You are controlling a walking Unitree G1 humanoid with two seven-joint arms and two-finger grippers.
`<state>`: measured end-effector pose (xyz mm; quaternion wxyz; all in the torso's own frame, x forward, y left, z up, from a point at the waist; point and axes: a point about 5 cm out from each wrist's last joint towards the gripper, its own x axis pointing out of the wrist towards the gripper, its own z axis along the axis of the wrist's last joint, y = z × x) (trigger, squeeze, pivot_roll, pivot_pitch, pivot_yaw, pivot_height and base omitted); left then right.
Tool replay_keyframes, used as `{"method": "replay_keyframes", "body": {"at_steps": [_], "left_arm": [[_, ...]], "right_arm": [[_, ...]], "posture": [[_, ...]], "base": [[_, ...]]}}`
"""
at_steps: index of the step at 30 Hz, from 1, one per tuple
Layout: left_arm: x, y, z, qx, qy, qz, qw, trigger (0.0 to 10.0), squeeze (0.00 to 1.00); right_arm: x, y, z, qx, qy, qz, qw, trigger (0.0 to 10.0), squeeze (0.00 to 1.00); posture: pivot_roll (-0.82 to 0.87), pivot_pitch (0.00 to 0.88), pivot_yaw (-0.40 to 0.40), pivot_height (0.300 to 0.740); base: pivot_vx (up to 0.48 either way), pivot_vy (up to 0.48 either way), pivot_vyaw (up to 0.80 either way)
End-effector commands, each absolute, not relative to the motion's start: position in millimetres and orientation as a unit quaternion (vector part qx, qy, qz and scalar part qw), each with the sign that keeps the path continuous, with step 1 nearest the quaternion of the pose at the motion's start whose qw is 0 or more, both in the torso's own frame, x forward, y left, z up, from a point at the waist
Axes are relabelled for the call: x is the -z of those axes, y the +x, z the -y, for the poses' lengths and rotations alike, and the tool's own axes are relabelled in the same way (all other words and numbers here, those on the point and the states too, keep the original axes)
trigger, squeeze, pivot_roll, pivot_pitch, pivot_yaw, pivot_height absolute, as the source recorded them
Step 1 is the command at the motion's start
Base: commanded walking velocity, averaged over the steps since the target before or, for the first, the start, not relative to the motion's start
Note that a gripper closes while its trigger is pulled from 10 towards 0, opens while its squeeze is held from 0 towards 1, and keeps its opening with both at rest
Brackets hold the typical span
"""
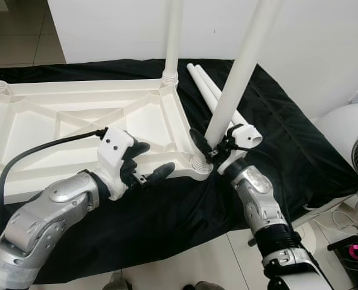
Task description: Building children table
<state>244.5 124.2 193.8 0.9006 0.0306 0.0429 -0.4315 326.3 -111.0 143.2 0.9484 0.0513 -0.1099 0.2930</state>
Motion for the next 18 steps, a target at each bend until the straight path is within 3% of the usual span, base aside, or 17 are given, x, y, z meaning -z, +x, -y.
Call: {"method": "replay_keyframes", "body": {"at_steps": [1, 18], "left_arm": [[-195, 236, -119, 0.502, 0.033, -0.041, 0.863, 10.0, 0.0], [-195, 235, -120, 0.499, 0.032, -0.041, 0.865, 10.0, 0.0]], "right_arm": [[-97, 318, 117, -0.271, 0.065, -0.004, 0.96, 10.0, 0.0], [-94, 304, 107, -0.315, 0.001, 0.02, 0.949, 10.0, 0.0]], "posture": [[0.02, 0.065, -0.043, 0.74], [0.02, 0.072, -0.047, 0.74]], "base": [[0.0, 0.0, 0.0], [0.0, 0.0, 0.0]]}}
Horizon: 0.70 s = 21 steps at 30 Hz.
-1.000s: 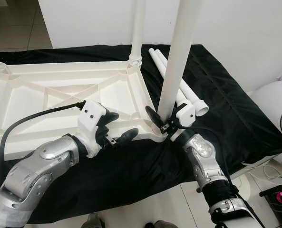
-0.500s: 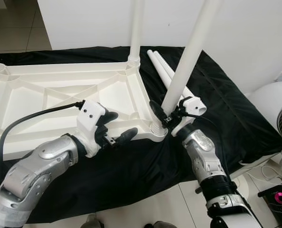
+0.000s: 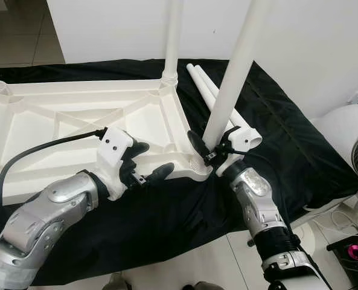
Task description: Building children table
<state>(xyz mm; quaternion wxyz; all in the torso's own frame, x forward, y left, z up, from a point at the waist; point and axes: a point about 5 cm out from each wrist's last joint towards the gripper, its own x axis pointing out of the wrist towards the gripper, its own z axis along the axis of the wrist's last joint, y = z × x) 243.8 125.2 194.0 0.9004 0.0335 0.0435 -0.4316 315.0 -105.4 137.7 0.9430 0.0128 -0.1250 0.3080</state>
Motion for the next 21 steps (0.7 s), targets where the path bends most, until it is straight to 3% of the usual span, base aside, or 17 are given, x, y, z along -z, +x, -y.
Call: {"method": "replay_keyframes", "body": {"at_steps": [1, 14, 21], "left_arm": [[-195, 235, -120, 0.499, 0.032, -0.041, 0.865, 10.0, 0.0], [-195, 235, -120, 0.501, 0.032, -0.042, 0.864, 10.0, 0.0], [-195, 235, -120, 0.499, 0.03, -0.041, 0.865, 10.0, 0.0]], "right_arm": [[-93, 304, 107, -0.312, 0.002, 0.018, 0.95, 10.0, 0.0], [-94, 306, 109, -0.296, 0.015, 0.015, 0.955, 10.0, 0.0], [-102, 308, 91, -0.171, 0.014, 0.041, 0.984, 10.0, 0.0]], "posture": [[0.02, 0.074, -0.047, 0.74], [0.02, 0.078, -0.047, 0.74], [0.02, 0.08, -0.051, 0.74]], "base": [[0.0, 0.0, 0.0], [0.0, 0.0, 0.0], [0.0, 0.0, 0.0]]}}
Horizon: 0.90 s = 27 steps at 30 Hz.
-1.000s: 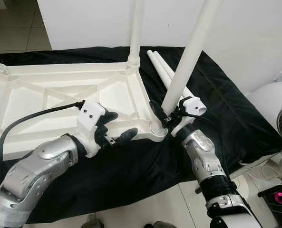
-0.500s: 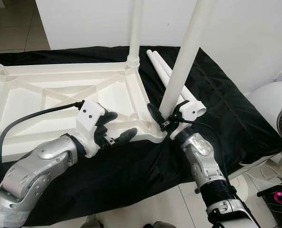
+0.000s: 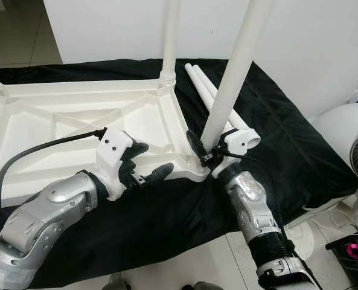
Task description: Building children table
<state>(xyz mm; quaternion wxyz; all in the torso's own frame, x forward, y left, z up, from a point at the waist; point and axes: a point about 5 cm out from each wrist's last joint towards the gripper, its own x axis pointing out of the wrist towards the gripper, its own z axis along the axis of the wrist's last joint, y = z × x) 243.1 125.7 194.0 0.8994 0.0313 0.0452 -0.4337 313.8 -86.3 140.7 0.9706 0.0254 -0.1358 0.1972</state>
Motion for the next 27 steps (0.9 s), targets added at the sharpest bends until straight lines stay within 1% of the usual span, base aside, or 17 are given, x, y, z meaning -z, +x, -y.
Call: {"method": "replay_keyframes", "body": {"at_steps": [1, 2, 4, 7, 12, 22, 23, 25, 26, 27], "left_arm": [[-195, 235, -120, 0.499, 0.03, -0.041, 0.865, 10.0, 0.0], [-195, 235, -120, 0.499, 0.03, -0.041, 0.865, 10.0, 0.0], [-195, 235, -119, 0.499, 0.028, -0.04, 0.865, 10.0, 0.0], [-196, 236, -119, 0.499, 0.027, -0.039, 0.865, 10.0, 0.0], [-196, 236, -119, 0.497, 0.028, -0.038, 0.866, 10.0, 0.0], [-197, 237, -120, 0.493, 0.025, -0.036, 0.869, 10.0, 0.0], [-197, 237, -120, 0.493, 0.025, -0.036, 0.869, 10.0, 0.0], [-197, 237, -120, 0.493, 0.025, -0.036, 0.869, 10.0, 0.0], [-197, 237, -119, 0.494, 0.025, -0.036, 0.869, 10.0, 0.0], [-197, 237, -119, 0.494, 0.025, -0.036, 0.869, 10.0, 0.0]], "right_arm": [[-103, 309, 88, -0.151, 0.015, 0.043, 0.987, 10.0, 0.0], [-103, 309, 88, -0.151, 0.015, 0.043, 0.987, 10.0, 0.0], [-103, 310, 81, -0.117, 0.021, 0.04, 0.992, 10.0, 0.0], [-105, 312, 77, -0.091, 0.033, 0.043, 0.994, 10.0, 0.0], [-109, 313, 73, -0.102, 0.03, 0.047, 0.993, 10.0, 0.0], [-112, 314, 72, -0.088, 0.028, 0.057, 0.994, 10.0, 0.0], [-113, 314, 73, -0.086, 0.034, 0.059, 0.994, 10.0, 0.24], [-113, 314, 74, -0.084, 0.037, 0.06, 0.994, 10.0, 0.24], [-114, 314, 74, -0.084, 0.04, 0.066, 0.993, 10.0, 1.0], [-114, 314, 74, -0.084, 0.04, 0.066, 0.993, 10.0, 1.0]], "posture": [[0.02, 0.081, -0.052, 0.74], [0.02, 0.081, -0.052, 0.74], [0.02, 0.084, -0.054, 0.74], [0.02, 0.084, -0.055, 0.74], [0.02, 0.093, -0.058, 0.74], [0.02, 0.095, -0.057, 0.74], [0.01, 0.094, -0.056, 0.74], [0.01, 0.094, -0.056, 0.74], [0.01, 0.093, -0.055, 0.74], [0.01, 0.093, -0.055, 0.74]], "base": [[0.0, 0.0, 0.0], [0.0, 0.0, 0.0], [0.0, 0.0, 0.0], [0.0, 0.0, 0.0], [0.0, 0.0, 0.0], [0.0, 0.0, 0.0], [0.0, 0.0, 0.0], [0.0, 0.0, 0.0], [0.0, 0.0, 0.0], [0.0, 0.0, 0.0]]}}
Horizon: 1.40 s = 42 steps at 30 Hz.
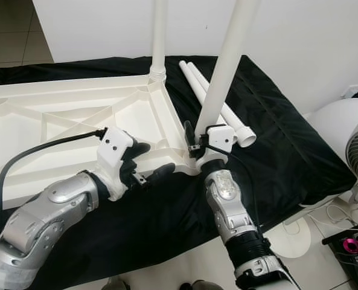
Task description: Building children table
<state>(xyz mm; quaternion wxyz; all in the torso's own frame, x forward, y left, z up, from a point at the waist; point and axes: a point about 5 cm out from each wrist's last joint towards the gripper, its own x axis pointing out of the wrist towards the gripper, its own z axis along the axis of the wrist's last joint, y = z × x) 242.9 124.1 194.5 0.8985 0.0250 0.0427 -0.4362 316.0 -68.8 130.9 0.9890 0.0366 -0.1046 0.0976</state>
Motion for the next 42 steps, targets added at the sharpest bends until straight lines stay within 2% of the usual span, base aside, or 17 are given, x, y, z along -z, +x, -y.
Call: {"method": "replay_keyframes", "body": {"at_steps": [1, 6, 7, 8, 9, 19, 27, 31, 42], "left_arm": [[-197, 237, -119, 0.494, 0.025, -0.036, 0.868, 10.0, 0.0], [-197, 237, -119, 0.494, 0.025, -0.035, 0.868, 10.0, 0.0], [-197, 237, -118, 0.494, 0.025, -0.035, 0.868, 10.0, 0.0], [-197, 237, -118, 0.494, 0.025, -0.035, 0.868, 10.0, 0.0], [-197, 237, -118, 0.495, 0.025, -0.035, 0.868, 10.0, 0.0], [-195, 236, -114, 0.502, 0.025, -0.037, 0.864, 10.0, 0.0], [-191, 233, -110, 0.508, 0.026, -0.043, 0.86, 10.0, 0.0], [-188, 230, -102, 0.516, 0.023, -0.047, 0.855, 10.0, 0.0], [-186, 231, -94, 0.518, 0.023, -0.045, 0.854, 10.0, 0.0]], "right_arm": [[-116, 314, 75, -0.085, 0.042, 0.07, 0.993, 10.0, 1.0], [-118, 314, 76, -0.107, 0.053, 0.078, 0.99, 10.0, 1.0], [-118, 314, 77, -0.119, 0.055, 0.077, 0.988, 10.0, 0.93], [-118, 314, 77, -0.119, 0.055, 0.077, 0.988, 10.0, 0.93], [-119, 314, 79, -0.133, 0.055, 0.079, 0.986, 10.0, 0.0], [-127, 319, 103, -0.194, 0.025, 0.097, 0.976, 10.0, 0.0], [-134, 319, 111, -0.234, 0.011, 0.109, 0.966, 10.0, 0.0], [-147, 321, 120, -0.301, 0.0, 0.117, 0.946, 10.0, 0.0], [-163, 335, 130, -0.374, -0.034, 0.106, 0.921, 10.0, 0.0]], "posture": [[0.01, 0.093, -0.055, 0.74], [0.01, 0.093, -0.055, 0.74], [0.01, 0.093, -0.055, 0.74], [0.01, 0.093, -0.055, 0.74], [0.01, 0.092, -0.056, 0.74], [0.01, 0.088, -0.056, 0.74], [0.01, 0.091, -0.056, 0.74], [0.01, 0.089, -0.053, 0.74], [0.0, 0.088, -0.05, 0.74]], "base": [[0.0, 0.0, 0.0], [0.0, 0.0, 0.0], [0.0, 0.0, 0.0], [0.0, 0.0, 0.0], [0.0, 0.0, 0.0], [0.0, 0.0, 0.0], [0.0, 0.0, 0.0], [0.0, 0.0, 0.0], [0.0, 0.0, 0.0]]}}
